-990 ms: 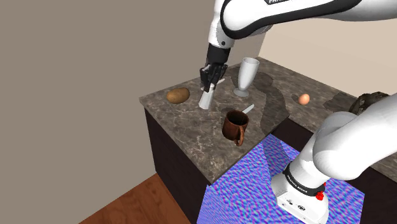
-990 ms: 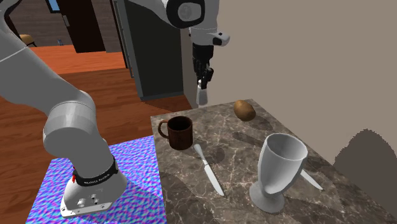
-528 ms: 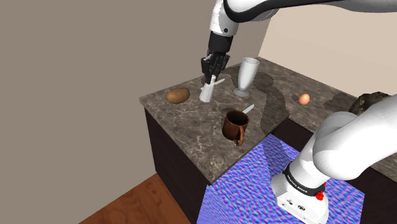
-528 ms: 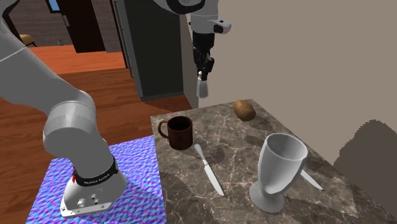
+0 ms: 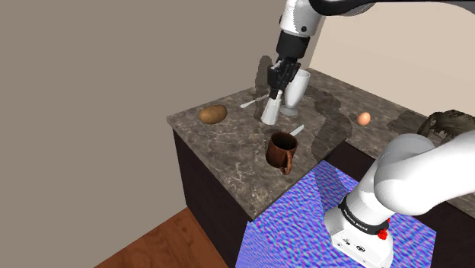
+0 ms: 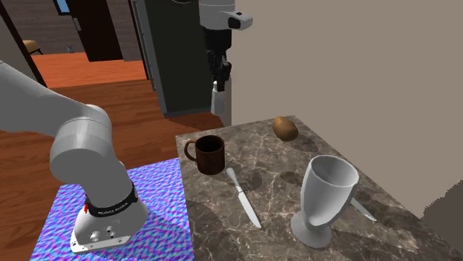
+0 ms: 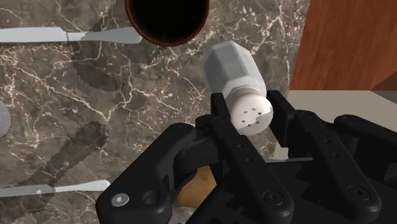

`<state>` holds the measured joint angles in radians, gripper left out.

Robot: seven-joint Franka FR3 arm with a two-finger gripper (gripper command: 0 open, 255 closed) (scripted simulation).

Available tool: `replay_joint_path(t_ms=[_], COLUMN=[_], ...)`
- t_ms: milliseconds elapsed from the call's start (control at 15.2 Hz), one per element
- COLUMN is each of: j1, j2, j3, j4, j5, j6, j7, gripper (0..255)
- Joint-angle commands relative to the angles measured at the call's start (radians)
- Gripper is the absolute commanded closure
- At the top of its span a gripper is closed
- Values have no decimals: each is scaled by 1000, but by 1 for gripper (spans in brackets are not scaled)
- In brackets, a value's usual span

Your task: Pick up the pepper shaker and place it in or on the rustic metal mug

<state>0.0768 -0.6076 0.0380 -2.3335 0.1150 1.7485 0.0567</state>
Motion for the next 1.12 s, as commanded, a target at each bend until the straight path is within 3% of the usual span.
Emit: replay_joint_path(t_ms=[0, 264, 1056], j1=[-4, -14, -15], j2=[-86, -242, -270], j3=[-13, -40, -37], j4=[-41, -97, -274], j5=[-6, -24, -20], j6=[-47, -150, -1], j7=[-10, -31, -43], gripper=[255, 255, 255])
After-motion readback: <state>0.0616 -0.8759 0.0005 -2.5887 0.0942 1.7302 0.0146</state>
